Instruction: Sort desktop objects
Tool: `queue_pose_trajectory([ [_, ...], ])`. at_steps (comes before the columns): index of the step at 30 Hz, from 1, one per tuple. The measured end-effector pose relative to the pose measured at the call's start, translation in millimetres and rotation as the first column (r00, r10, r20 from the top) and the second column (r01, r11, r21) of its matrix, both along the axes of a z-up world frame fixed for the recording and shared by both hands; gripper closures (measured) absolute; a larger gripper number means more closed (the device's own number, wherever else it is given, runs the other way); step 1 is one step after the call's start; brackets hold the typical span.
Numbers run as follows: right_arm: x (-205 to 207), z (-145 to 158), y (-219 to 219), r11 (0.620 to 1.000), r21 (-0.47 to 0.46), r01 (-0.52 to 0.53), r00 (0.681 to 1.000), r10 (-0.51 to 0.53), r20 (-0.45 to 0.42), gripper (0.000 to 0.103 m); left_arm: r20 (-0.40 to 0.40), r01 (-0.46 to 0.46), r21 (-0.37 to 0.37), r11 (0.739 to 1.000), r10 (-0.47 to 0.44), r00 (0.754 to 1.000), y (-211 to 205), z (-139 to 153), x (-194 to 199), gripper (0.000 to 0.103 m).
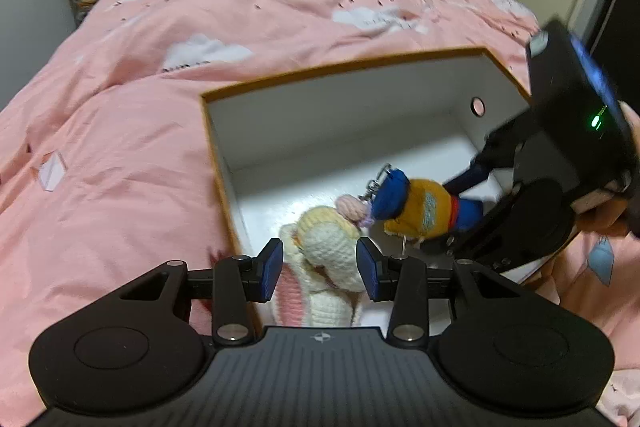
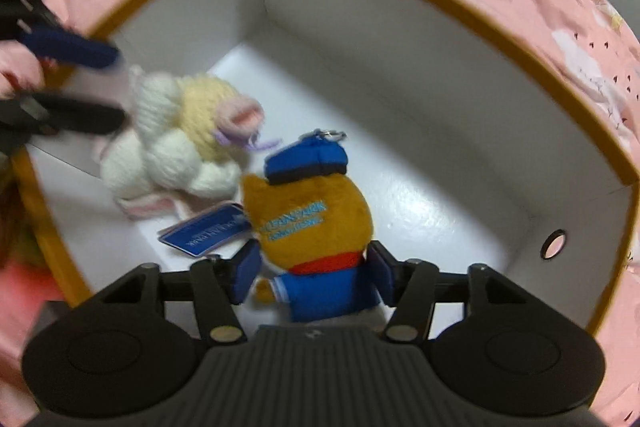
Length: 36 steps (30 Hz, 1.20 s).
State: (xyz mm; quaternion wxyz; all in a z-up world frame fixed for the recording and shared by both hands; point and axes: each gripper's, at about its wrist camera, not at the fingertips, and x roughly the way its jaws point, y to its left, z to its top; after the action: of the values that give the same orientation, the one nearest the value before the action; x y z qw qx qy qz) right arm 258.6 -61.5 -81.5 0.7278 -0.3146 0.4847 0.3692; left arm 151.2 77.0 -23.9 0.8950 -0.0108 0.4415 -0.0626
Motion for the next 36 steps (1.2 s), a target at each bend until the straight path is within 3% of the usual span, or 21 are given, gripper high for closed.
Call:
queue_pose_trajectory([
  [4, 1, 4, -3, 0.998, 0.041, 0.043, 0.999, -0.043, -0.009, 0.047, 0.034, -0.049, -0.008, 0.999, 0.049, 0.998, 10, 9, -8, 0.056],
  [7, 17, 8, -14, 0.978, 0.135, 0.159, 0.981, -0.141, -0.132, 0.048, 0.048, -0.095, -0.029, 0.995, 0.097, 0.994, 19, 13, -13, 0.056],
  [9, 32, 7, -25, 0.936, 0.208, 0.285, 0.939, -0.229, -0.257, 0.048, 0.045, -0.126, -0.043, 0.991, 0.128, 0.991, 26, 13, -13, 0.056],
  [12, 53, -1, -44, 0.835, 0.275, 0.477, 0.824, -0.316, -0.470, 0.048, 0.024, -0.155, -0.056, 0.986, 0.157, 0.987, 34, 10, -14, 0.056],
  [14, 59, -8, -51, 0.789, 0.284, 0.545, 0.762, -0.325, -0.560, 0.048, 0.009, -0.161, -0.063, 0.985, 0.162, 0.987, 38, 8, -15, 0.056],
  [16, 59, -13, -50, 0.781, 0.289, 0.553, 0.741, -0.303, -0.599, 0.048, -0.006, -0.159, -0.076, 0.984, 0.159, 0.987, 40, 5, -16, 0.057],
  [21, 55, -23, -40, 0.796, 0.250, 0.551, 0.734, -0.320, -0.599, 0.047, -0.020, -0.140, -0.071, 0.988, 0.139, 0.990, 36, -1, -15, 0.061],
  [25, 50, -16, -37, 0.825, 0.229, 0.516, 0.772, -0.332, -0.542, 0.043, -0.033, -0.145, -0.069, 0.987, 0.143, 0.989, 34, -3, -15, 0.061],
  [30, 23, 12, -29, 0.899, 0.212, 0.384, 0.905, -0.321, -0.278, 0.035, -0.037, -0.143, -0.074, 0.987, 0.141, 0.989, 34, -4, -16, 0.061],
  [33, 6, 25, -20, 0.938, 0.187, 0.291, 0.955, -0.273, -0.121, 0.034, -0.038, -0.138, -0.075, 0.988, 0.136, 0.990, 33, -5, -16, 0.061],
  [36, -13, 28, -4, 0.972, 0.137, 0.190, 0.982, -0.188, -0.026, 0.036, -0.034, -0.135, -0.076, 0.988, 0.132, 0.991, 33, -4, -17, 0.061],
])
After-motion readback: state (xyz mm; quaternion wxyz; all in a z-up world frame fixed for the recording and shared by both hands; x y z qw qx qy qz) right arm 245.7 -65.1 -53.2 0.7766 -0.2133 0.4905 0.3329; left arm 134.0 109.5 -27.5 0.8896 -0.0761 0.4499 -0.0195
